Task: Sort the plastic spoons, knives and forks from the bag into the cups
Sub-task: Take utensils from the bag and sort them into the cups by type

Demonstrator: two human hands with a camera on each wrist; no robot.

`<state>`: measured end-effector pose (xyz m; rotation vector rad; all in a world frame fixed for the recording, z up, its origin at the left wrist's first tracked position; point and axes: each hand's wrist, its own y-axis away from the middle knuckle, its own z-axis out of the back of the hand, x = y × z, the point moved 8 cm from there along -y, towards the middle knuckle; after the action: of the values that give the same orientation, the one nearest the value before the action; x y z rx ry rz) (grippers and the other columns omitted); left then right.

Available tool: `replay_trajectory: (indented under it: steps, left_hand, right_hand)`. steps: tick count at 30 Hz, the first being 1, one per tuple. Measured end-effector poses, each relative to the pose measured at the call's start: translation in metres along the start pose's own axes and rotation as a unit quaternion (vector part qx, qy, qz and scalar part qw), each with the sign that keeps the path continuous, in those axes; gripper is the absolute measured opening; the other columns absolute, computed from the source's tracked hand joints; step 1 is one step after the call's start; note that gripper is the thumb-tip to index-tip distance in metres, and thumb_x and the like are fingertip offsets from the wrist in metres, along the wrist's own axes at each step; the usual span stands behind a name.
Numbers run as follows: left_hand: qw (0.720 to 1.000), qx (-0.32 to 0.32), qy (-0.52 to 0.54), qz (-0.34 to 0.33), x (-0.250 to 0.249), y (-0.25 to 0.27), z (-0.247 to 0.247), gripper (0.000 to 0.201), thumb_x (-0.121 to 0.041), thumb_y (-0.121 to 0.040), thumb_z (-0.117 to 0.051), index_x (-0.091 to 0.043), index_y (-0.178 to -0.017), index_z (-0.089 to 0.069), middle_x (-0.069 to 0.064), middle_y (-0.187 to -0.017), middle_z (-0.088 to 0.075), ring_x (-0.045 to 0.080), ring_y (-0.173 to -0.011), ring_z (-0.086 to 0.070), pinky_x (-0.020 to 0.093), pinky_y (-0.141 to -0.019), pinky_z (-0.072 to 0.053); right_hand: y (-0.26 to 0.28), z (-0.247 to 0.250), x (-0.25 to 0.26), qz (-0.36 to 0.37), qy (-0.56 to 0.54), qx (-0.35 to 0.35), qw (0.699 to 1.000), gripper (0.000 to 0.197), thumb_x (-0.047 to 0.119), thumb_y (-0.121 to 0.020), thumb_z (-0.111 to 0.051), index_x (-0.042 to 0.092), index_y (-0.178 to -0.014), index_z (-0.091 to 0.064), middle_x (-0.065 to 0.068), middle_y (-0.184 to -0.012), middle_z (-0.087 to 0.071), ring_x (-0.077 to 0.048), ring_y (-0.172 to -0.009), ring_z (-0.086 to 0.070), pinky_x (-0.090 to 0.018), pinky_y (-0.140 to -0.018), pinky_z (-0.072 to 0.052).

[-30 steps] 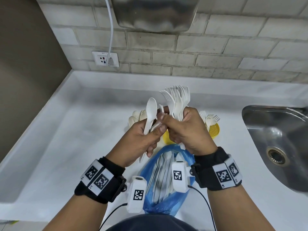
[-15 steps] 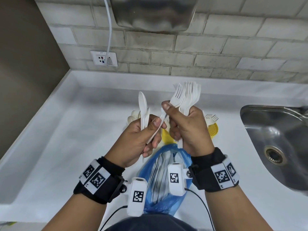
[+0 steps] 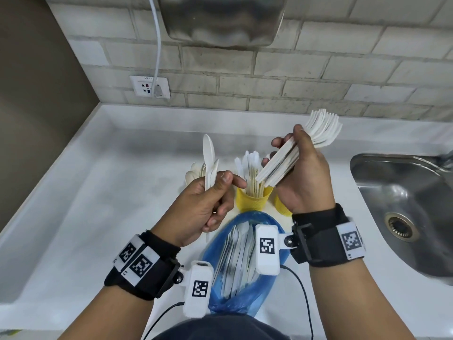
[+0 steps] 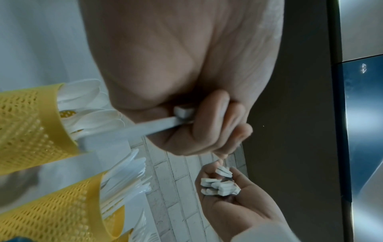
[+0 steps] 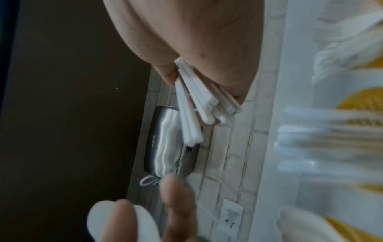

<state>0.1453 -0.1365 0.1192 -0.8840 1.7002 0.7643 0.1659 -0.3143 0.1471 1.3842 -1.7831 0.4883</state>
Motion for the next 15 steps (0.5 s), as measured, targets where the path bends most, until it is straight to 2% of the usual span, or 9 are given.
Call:
replay_trajectory:
  steps: [2, 4, 6, 8, 10, 12, 15]
  left_hand:
    - [1.000, 0.004, 0.003, 0.002, 0.000, 0.000, -0.001, 0.037, -0.040, -0.104, -0.044, -0.012, -0.104, -0.069, 0.003, -0.058, -0.032, 0.009, -0.040, -0.025, 0.019, -0.037, -0.018]
    - [1.000, 0.006, 0.005, 0.002, 0.000, -0.001, -0.001, 0.035, -0.039, -0.105, -0.044, -0.013, -0.102, -0.068, 0.002, -0.058, -0.031, 0.009, -0.040, -0.024, 0.018, -0.038, -0.019]
    - [1.000, 0.006, -0.001, 0.002, 0.000, -0.001, -0.002, 0.035, -0.039, -0.104, -0.045, -0.014, -0.102, -0.068, 0.003, -0.058, -0.030, 0.009, -0.040, -0.025, 0.019, -0.038, -0.019]
    - [1.000, 0.005, -0.012, 0.002, 0.000, -0.001, -0.002, 0.035, -0.041, -0.104, -0.045, -0.013, -0.102, -0.067, 0.003, -0.058, -0.030, 0.010, -0.040, -0.025, 0.021, -0.039, -0.017]
    - [1.000, 0.006, -0.025, 0.004, 0.000, -0.001, -0.003, 0.035, -0.042, -0.103, -0.046, -0.014, -0.102, -0.067, 0.003, -0.058, -0.031, 0.010, -0.041, -0.025, 0.021, -0.040, -0.017]
    - [0.999, 0.004, -0.047, 0.008, 0.001, -0.001, -0.002, 0.036, -0.045, -0.101, -0.049, -0.013, -0.102, -0.067, 0.002, -0.059, -0.032, 0.011, -0.041, -0.026, 0.020, -0.040, -0.019]
    - [0.995, -0.012, -0.099, 0.012, 0.003, -0.001, 0.000, 0.040, -0.049, -0.097, -0.054, -0.012, -0.104, -0.067, 0.002, -0.060, -0.034, 0.013, -0.044, -0.028, 0.021, -0.044, -0.023]
  right_hand:
    - [0.004, 0.002, 0.010, 0.059, 0.067, -0.018, 0.996, 0.032, 0.032, -0.106, -0.056, 0.013, -0.080, -0.059, -0.006, -0.071, -0.063, -0.020, -0.060, -0.061, -0.032, -0.058, -0.055]
    - [0.009, 0.000, 0.016, 0.111, 0.130, -0.020, 0.985, 0.033, 0.031, -0.107, -0.053, 0.008, -0.084, -0.061, -0.009, -0.068, -0.063, -0.026, -0.067, -0.068, -0.033, -0.055, -0.057]
    - [0.012, -0.004, 0.016, 0.130, 0.160, -0.012, 0.978, 0.035, 0.030, -0.108, -0.052, 0.003, -0.089, -0.062, -0.014, -0.068, -0.064, -0.031, -0.070, -0.071, -0.034, -0.054, -0.057]
    - [0.015, -0.009, 0.011, 0.117, 0.149, -0.002, 0.982, 0.034, 0.029, -0.108, -0.051, 0.005, -0.085, -0.058, -0.012, -0.063, -0.058, -0.031, -0.055, -0.064, -0.032, -0.049, -0.052]
    - [0.018, -0.014, 0.009, 0.110, 0.143, 0.016, 0.983, 0.034, 0.028, -0.108, -0.053, 0.010, -0.079, -0.054, -0.007, -0.058, -0.047, -0.024, -0.040, -0.047, -0.028, -0.044, -0.041]
    - [0.022, -0.021, 0.008, 0.119, 0.180, 0.051, 0.975, 0.031, 0.027, -0.105, -0.059, 0.013, -0.077, -0.056, -0.003, -0.054, -0.043, -0.020, -0.037, -0.036, -0.026, -0.043, -0.033]
    - [0.031, -0.037, 0.006, 0.123, 0.267, 0.137, 0.946, 0.019, 0.022, -0.099, -0.068, 0.017, -0.081, -0.065, 0.002, -0.050, -0.041, -0.018, -0.037, -0.032, -0.025, -0.044, -0.031]
